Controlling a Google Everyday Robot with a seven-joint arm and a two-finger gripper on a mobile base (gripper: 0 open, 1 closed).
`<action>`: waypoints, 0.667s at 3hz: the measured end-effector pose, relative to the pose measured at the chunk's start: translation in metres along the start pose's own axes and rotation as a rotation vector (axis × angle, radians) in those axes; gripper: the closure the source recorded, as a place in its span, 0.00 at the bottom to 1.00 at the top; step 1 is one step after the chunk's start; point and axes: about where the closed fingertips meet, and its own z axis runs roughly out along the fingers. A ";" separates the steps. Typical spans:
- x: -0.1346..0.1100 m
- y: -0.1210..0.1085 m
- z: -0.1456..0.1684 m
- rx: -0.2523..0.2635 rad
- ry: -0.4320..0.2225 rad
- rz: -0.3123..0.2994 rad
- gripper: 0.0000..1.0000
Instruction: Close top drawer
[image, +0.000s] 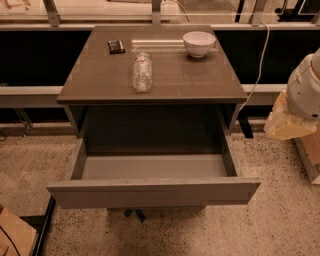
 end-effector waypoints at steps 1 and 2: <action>-0.016 0.017 0.056 -0.025 0.029 -0.065 1.00; -0.010 0.029 0.068 -0.053 0.046 -0.069 1.00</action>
Offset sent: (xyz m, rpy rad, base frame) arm -0.0057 0.0411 -0.1523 -0.1317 0.1290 0.1130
